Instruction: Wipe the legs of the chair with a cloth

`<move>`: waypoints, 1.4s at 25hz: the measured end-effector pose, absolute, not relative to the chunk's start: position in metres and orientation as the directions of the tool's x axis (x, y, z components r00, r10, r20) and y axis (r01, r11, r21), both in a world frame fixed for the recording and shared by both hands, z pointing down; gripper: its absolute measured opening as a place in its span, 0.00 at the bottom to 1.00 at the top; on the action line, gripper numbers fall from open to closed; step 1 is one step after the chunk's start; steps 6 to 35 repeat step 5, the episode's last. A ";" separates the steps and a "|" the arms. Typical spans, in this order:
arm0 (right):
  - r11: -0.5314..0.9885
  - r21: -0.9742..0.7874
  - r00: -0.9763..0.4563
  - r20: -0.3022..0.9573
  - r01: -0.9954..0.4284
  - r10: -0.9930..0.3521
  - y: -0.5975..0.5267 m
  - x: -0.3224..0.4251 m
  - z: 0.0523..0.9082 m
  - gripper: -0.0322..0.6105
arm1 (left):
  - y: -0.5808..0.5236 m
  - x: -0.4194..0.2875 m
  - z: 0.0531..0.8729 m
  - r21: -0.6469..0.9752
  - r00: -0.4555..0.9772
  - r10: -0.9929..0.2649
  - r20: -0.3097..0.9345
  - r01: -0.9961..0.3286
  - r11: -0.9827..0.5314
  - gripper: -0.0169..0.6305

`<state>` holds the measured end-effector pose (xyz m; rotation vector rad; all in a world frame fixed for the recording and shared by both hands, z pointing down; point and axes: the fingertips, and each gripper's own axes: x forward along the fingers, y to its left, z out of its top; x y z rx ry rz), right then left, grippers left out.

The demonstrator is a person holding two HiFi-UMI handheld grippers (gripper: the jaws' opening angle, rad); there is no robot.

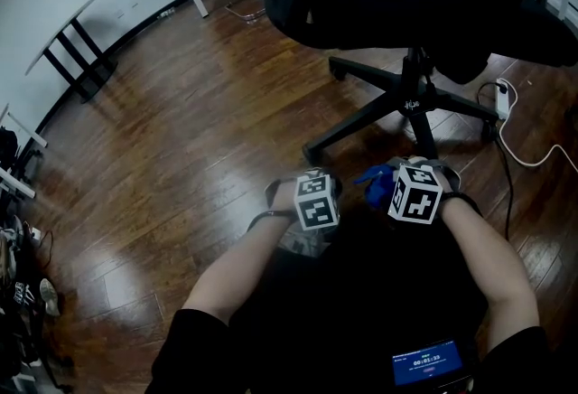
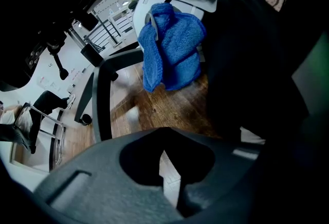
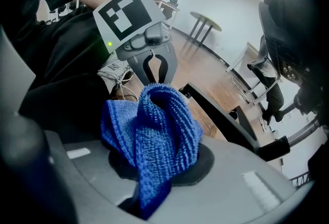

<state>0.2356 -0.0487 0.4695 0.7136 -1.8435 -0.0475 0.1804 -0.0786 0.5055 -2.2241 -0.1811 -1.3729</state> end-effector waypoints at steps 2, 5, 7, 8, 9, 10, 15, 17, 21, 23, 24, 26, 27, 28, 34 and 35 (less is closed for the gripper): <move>0.816 0.361 -0.212 0.845 -0.452 -0.492 -0.048 0.236 0.470 0.17 | -0.078 0.180 0.505 -0.356 0.479 -0.152 0.864 0.371 -0.858 0.03; 0.815 0.358 -0.213 0.845 -0.455 -0.490 -0.047 0.235 0.470 0.17 | -0.077 0.179 0.505 -0.355 0.479 -0.152 0.865 0.370 -0.859 0.03; 0.815 0.358 -0.213 0.845 -0.455 -0.490 -0.047 0.235 0.470 0.17 | -0.077 0.179 0.505 -0.355 0.479 -0.152 0.865 0.370 -0.859 0.03; 0.815 0.358 -0.213 0.845 -0.455 -0.490 -0.047 0.235 0.470 0.17 | -0.077 0.179 0.505 -0.355 0.479 -0.152 0.865 0.370 -0.859 0.03; 0.815 0.358 -0.213 0.845 -0.455 -0.490 -0.047 0.235 0.470 0.17 | -0.077 0.179 0.505 -0.355 0.479 -0.152 0.865 0.370 -0.859 0.03; 0.815 0.358 -0.213 0.845 -0.455 -0.490 -0.047 0.235 0.470 0.17 | -0.077 0.179 0.505 -0.355 0.479 -0.152 0.865 0.370 -0.859 0.03; 0.815 0.358 -0.213 0.845 -0.455 -0.490 -0.047 0.235 0.470 0.17 | -0.077 0.179 0.505 -0.355 0.479 -0.152 0.865 0.370 -0.859 0.03; 0.815 0.358 -0.213 0.845 -0.455 -0.490 -0.047 0.235 0.470 0.17 | -0.077 0.179 0.505 -0.355 0.479 -0.152 0.865 0.370 -0.859 0.03; 0.815 0.358 -0.213 0.845 -0.455 -0.490 -0.047 0.235 0.470 0.17 | -0.077 0.179 0.505 -0.355 0.479 -0.152 0.865 0.370 -0.859 0.03; 0.815 0.358 -0.213 0.845 -0.455 -0.490 -0.047 0.235 0.470 0.17 | -0.077 0.179 0.505 -0.355 0.479 -0.152 0.865 0.370 -0.859 0.03; 0.815 0.358 -0.213 0.845 -0.455 -0.490 -0.047 0.235 0.470 0.17 | -0.077 0.179 0.505 -0.355 0.479 -0.152 0.865 0.370 -0.859 0.03; 0.815 0.358 -0.213 0.845 -0.455 -0.490 -0.047 0.235 0.470 0.17 | -0.077 0.179 0.505 -0.355 0.479 -0.152 0.865 0.370 -0.859 0.03; 0.815 0.358 -0.213 0.845 -0.455 -0.490 -0.047 0.235 0.470 0.17 | -0.077 0.179 0.505 -0.355 0.479 -0.152 0.865 0.370 -0.859 0.03; 0.815 0.358 -0.213 0.845 -0.455 -0.490 -0.047 0.235 0.470 0.17 | -0.077 0.179 0.505 -0.355 0.479 -0.152 0.865 0.370 -0.859 0.03; 0.815 0.358 -0.213 0.845 -0.455 -0.490 -0.047 0.235 0.470 0.17 | -0.077 0.179 0.505 -0.355 0.479 -0.152 0.865 0.370 -0.859 0.03; 0.815 0.358 -0.213 0.845 -0.455 -0.490 -0.047 0.235 0.470 0.17 | -0.077 0.179 0.505 -0.355 0.479 -0.152 0.865 0.370 -0.859 0.03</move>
